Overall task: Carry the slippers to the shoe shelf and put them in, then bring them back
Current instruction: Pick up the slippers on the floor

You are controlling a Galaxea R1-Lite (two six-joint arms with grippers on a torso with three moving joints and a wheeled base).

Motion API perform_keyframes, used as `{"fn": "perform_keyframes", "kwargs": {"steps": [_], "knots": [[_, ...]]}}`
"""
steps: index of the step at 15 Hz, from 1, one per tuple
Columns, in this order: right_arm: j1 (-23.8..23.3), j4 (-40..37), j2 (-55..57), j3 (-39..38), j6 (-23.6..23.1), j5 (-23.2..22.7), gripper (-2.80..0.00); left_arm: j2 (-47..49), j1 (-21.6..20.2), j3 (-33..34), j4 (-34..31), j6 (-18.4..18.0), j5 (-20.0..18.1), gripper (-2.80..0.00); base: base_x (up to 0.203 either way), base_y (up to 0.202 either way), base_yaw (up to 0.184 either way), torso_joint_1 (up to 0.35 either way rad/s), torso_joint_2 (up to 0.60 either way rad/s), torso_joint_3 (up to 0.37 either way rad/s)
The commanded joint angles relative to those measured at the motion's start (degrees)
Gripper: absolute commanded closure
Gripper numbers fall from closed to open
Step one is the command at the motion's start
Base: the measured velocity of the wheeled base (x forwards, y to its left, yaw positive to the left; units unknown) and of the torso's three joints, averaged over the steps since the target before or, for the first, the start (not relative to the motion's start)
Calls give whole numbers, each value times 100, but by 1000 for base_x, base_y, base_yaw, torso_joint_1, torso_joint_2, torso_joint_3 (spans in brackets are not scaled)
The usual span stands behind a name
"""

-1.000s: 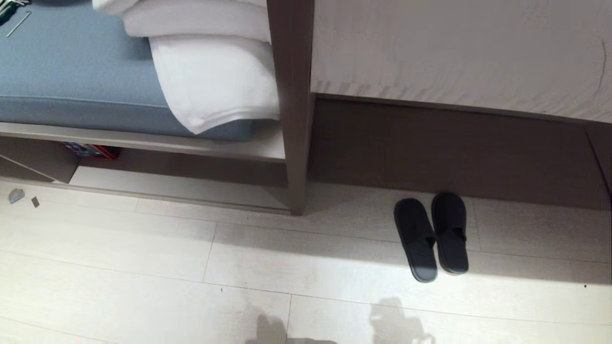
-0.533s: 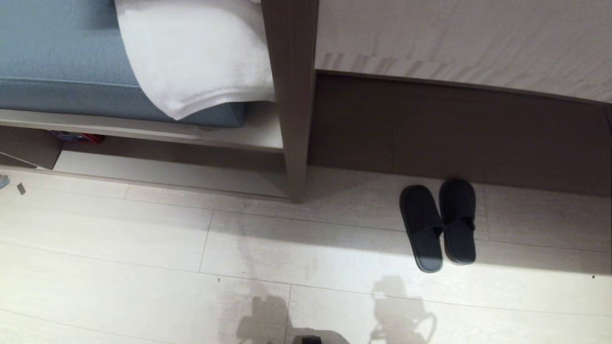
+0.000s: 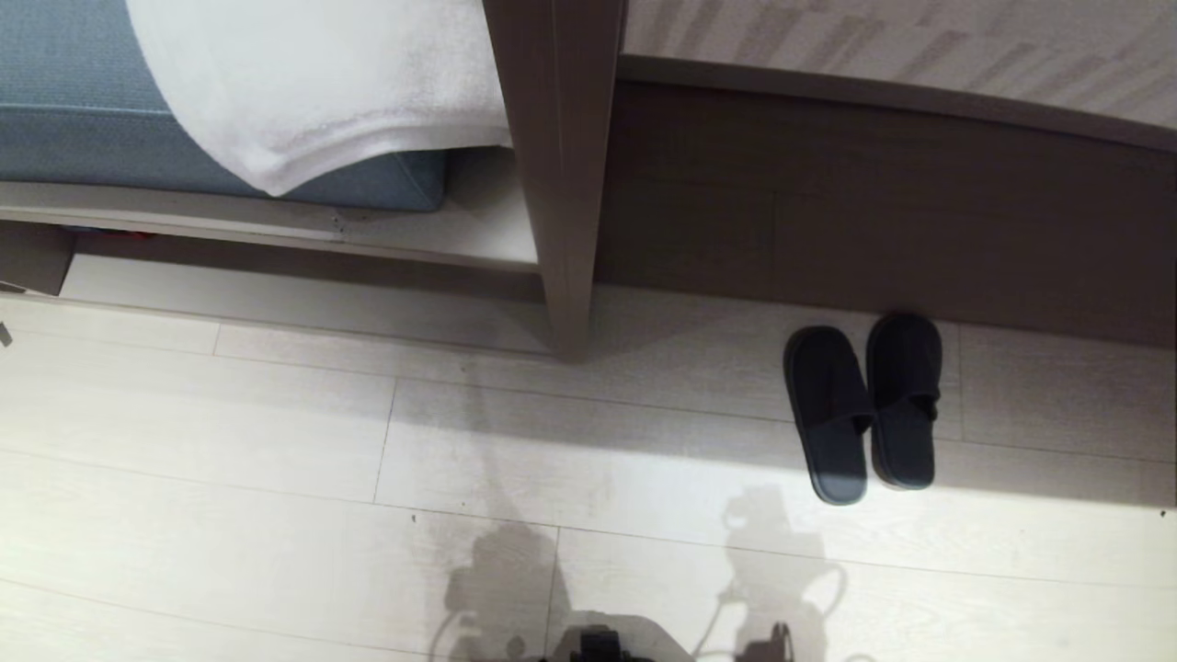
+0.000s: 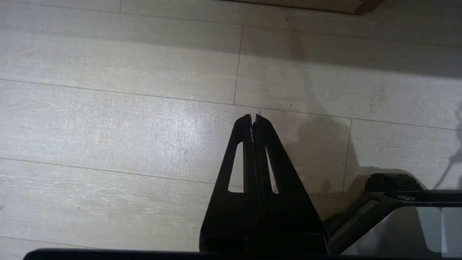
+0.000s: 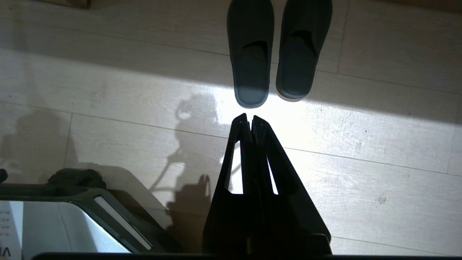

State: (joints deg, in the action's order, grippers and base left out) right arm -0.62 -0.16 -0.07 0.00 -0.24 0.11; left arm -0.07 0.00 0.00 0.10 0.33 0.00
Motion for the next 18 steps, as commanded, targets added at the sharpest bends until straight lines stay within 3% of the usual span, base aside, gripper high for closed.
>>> {"fn": "perform_keyframes", "kwargs": {"steps": [1, 18], "knots": [[1, -2, 7, 0, -2, -2, 0, -1, 0, 0, -1, 2, 0, 0, 0, 0, 0, -4, 5, -194], [1, -2, 7, 0, -2, -2, 0, -1, 0, 0, -1, 2, 0, 0, 0, 0, 0, 2, 1, -200]]}}
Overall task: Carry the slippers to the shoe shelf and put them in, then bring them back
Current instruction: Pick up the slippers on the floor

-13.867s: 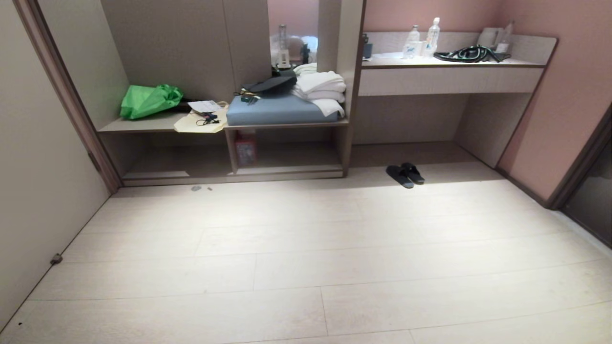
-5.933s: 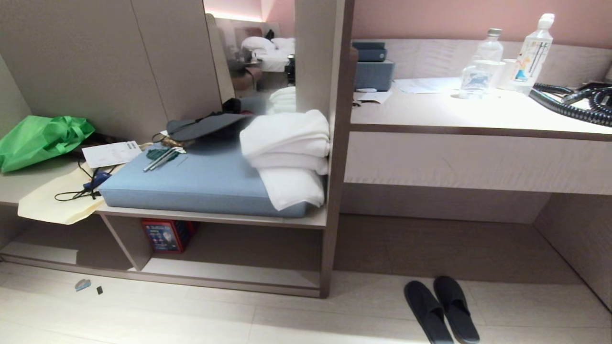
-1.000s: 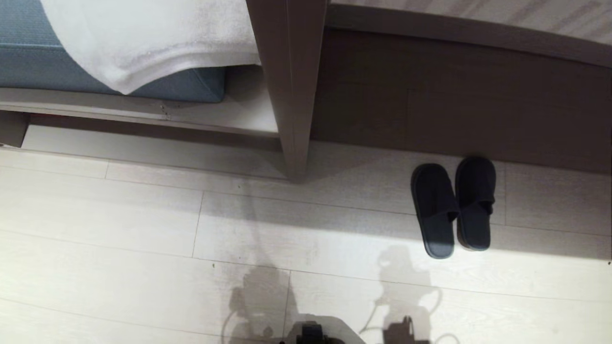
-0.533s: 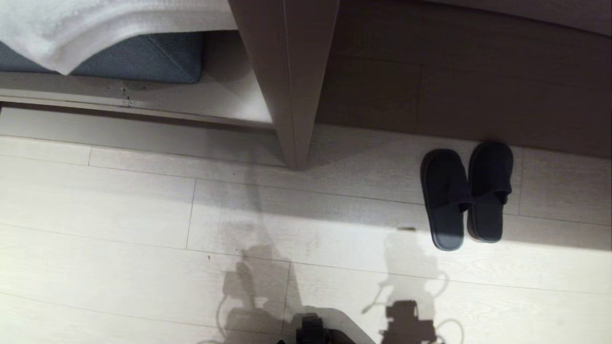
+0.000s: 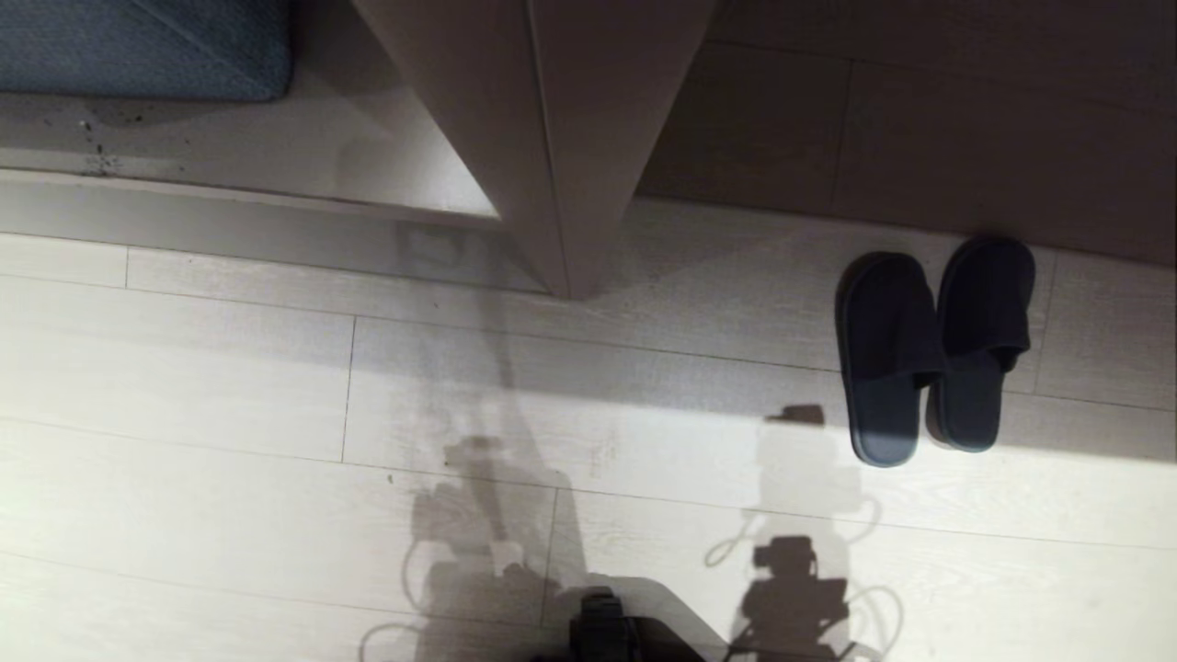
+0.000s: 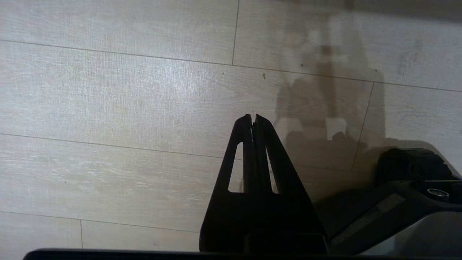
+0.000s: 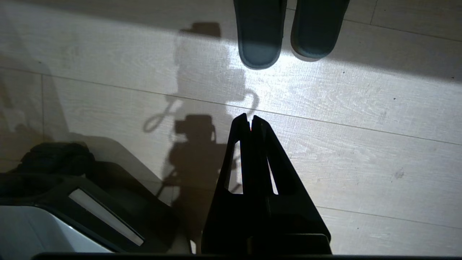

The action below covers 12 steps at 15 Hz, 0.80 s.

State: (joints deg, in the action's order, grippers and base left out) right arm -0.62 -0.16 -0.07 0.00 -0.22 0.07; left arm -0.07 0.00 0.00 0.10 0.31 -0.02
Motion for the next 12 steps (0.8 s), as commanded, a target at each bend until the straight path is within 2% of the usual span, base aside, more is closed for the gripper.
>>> {"fn": "perform_keyframes", "kwargs": {"steps": [1, 9, 12], "knots": [[1, -2, 7, 0, -4, 1, 0, -1, 0, 0, -1, 4, 2, 0, 0, 0, 0, 2, 5, -195], [1, -2, 7, 0, -4, 1, 0, 7, 0, 0, -1, 0, 2, 0, 0, 0, 0, -5, 1, -196], [1, -2, 7, 0, -4, 1, 0, -1, 0, 0, -1, -22, 2, 0, 0, 0, 0, 3, 1, -77]]}}
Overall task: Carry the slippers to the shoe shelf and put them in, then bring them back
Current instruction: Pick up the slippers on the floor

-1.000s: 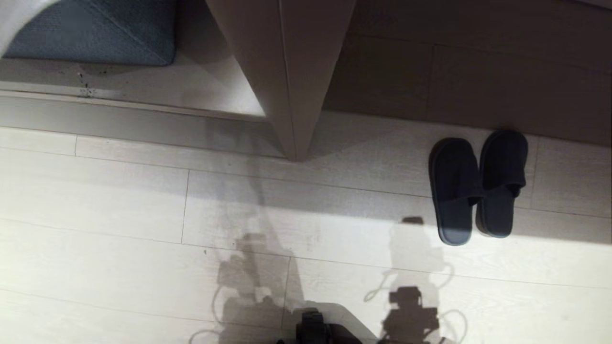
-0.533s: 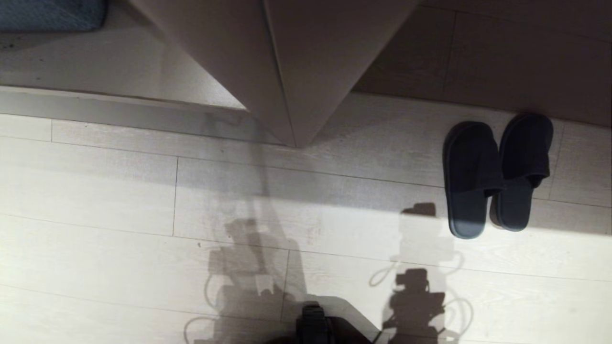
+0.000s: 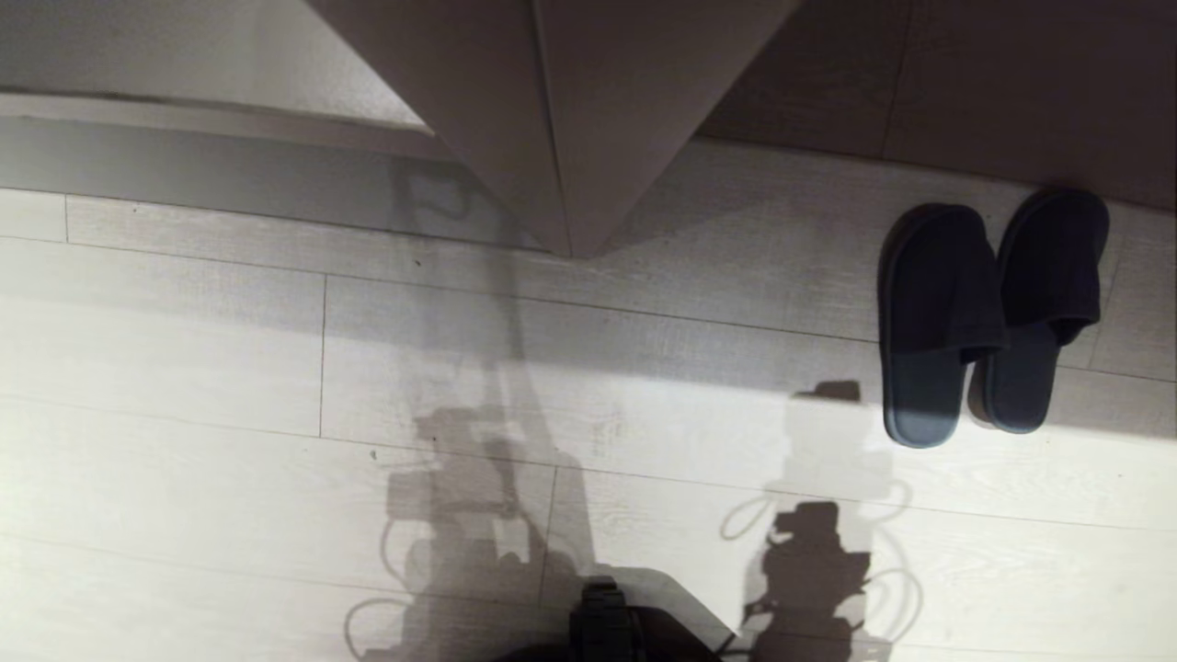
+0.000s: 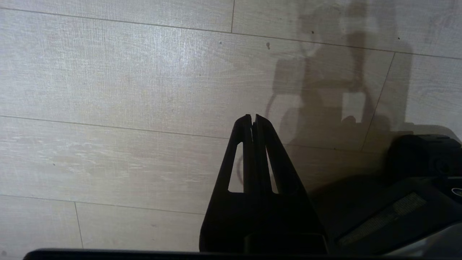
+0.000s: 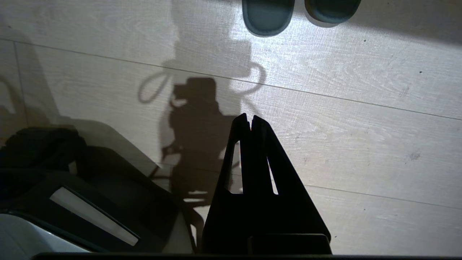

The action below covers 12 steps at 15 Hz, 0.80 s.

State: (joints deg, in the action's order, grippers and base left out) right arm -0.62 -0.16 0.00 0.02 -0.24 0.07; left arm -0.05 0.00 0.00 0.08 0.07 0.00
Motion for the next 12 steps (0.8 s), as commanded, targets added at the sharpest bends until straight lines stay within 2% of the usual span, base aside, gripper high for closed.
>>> {"fn": "perform_keyframes", "kwargs": {"steps": [1, 9, 12], "knots": [[1, -1, 0, -2, -2, 1, 0, -4, 0, 0, 1, 1, 0, 0, 0, 0, 0, 10, -2, -31], [1, -1, 0, -2, -2, 1, 0, -4, 0, 0, 1, 1, 0, 0, 0, 0, 0, 0, 0, 0], [1, -1, 0, -2, -2, 1, 0, 4, 0, 0, 1, 3, 0, 0, -169, 0, 1, 13, 7, -2]]}}
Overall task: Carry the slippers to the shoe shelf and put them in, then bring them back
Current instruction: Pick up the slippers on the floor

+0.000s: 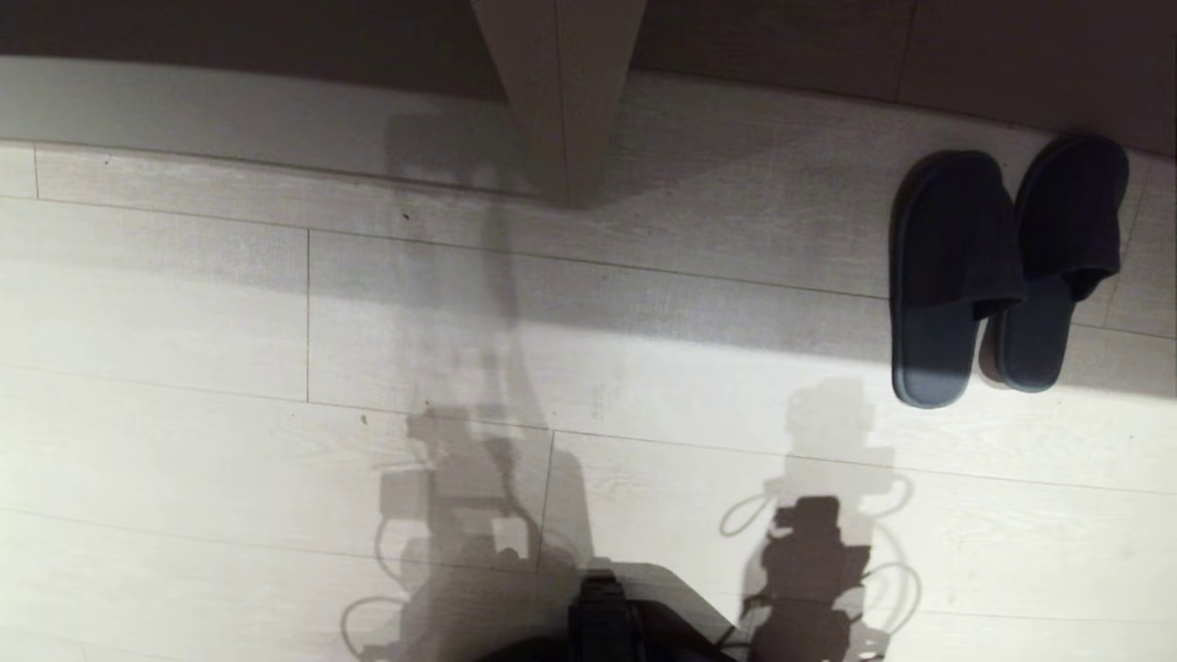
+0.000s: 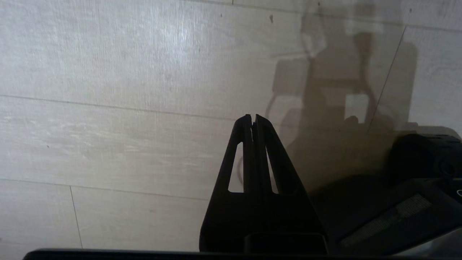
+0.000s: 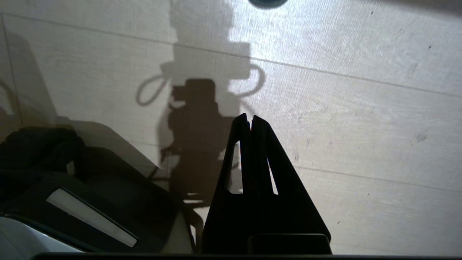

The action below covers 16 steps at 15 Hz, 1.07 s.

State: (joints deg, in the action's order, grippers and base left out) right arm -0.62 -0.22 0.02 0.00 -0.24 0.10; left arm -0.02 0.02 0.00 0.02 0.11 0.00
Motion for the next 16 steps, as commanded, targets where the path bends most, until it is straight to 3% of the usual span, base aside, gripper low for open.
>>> {"fn": "perform_keyframes", "kwargs": {"steps": [1, 9, 13, 16], "knots": [[1, 4, -2, 0, -2, -1, 0, -6, -2, 0, 6, -2, -1, 0, -187, 0, 3, -3, -2, -1], [2, -83, 121, 206, -3, -11, 0, -1, -2, 0, 6, -2, 0, 0, -16, 0, 1, -1, 1, 1], [-2, -89, 2198, 1235, 97, 4, 0, -1, -2, 0, 6, -2, 0, 0, 0, 0, 0, 0, 0, 0], [-91, 748, 4487, 1829, -28, 241, 0, -6, -2, 0, 6, -2, 0, 0, 0, 0, 0, 0, 0, 0]]}}
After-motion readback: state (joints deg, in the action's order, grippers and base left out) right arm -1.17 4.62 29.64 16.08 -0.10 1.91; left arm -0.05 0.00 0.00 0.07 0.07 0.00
